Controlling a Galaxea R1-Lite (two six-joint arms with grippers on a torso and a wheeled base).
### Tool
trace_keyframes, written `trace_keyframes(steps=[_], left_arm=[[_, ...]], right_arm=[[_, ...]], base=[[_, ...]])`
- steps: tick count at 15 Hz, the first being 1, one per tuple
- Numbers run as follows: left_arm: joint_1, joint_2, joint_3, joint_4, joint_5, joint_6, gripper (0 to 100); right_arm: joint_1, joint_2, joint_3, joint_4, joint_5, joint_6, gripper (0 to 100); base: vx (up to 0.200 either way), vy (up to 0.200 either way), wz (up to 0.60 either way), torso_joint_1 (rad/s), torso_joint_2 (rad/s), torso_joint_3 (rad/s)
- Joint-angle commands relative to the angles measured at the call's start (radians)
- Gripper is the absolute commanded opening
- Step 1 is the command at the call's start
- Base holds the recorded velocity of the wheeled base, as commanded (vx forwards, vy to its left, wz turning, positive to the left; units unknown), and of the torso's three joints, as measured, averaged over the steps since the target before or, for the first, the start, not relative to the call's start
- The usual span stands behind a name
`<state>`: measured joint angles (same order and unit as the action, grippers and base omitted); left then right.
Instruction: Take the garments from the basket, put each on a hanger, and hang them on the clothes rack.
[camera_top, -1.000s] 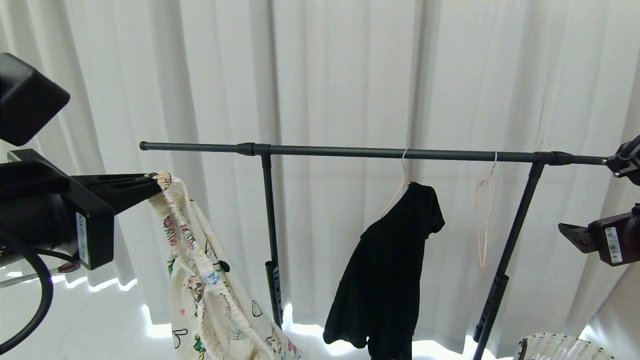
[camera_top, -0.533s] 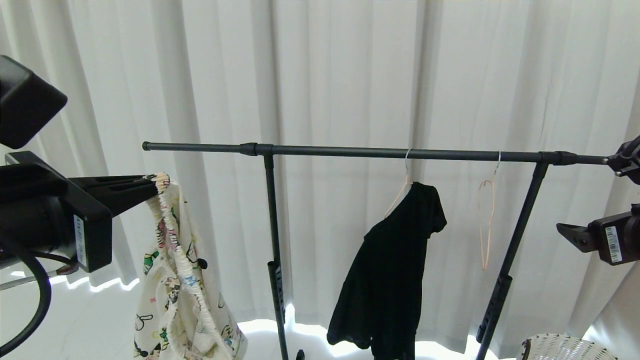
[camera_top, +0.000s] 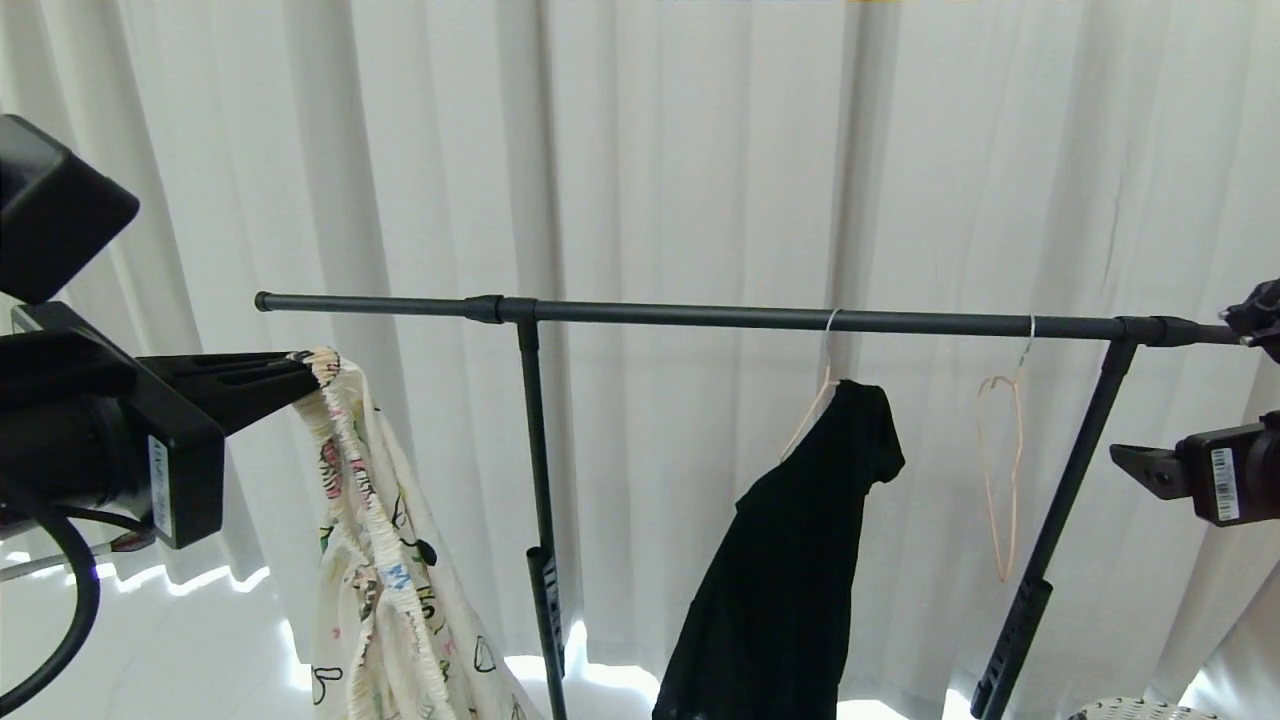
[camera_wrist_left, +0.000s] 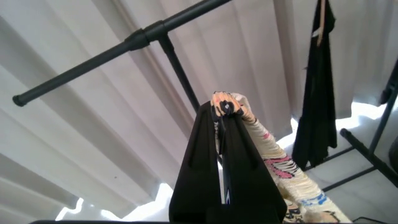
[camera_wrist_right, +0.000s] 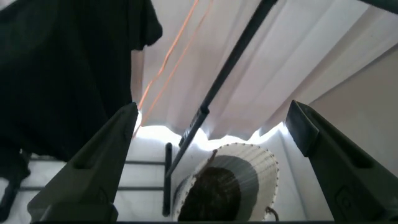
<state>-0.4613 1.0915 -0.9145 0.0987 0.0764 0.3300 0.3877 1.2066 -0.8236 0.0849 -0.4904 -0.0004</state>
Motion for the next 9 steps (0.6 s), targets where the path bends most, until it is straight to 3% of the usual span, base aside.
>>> trace_keyframes(steps=[1,4,5,9], left_arm=[[0.000,0.001,-0.001,-0.001,0.000,0.000,0],[0.000,0.001,-0.003,-0.001,0.000,0.000,0],[0.000,0.001,-0.001,-0.001,0.000,0.000,0],[0.000,0.001,-0.001,-0.001,0.000,-0.002,0]], right_arm=[[-0.010,0.005,0.003,-0.001,0.003,0.011,100],[-0.030,0.073,-0.002,-0.001,0.003,0.198,100],[-0.035,0.091,-0.002,-0.001,0.003,0.226,100],[-0.055,0.208,-0.006,0.004,0.000,0.349,100]], base=[[0.200,0.000,0.00,0.002,0.00,0.012],[0.200,0.000,0.00,0.002,0.00,0.004],[0.200,0.000,0.00,0.002,0.00,0.002],[0.000,0.000,0.00,0.000,0.00,0.000]])
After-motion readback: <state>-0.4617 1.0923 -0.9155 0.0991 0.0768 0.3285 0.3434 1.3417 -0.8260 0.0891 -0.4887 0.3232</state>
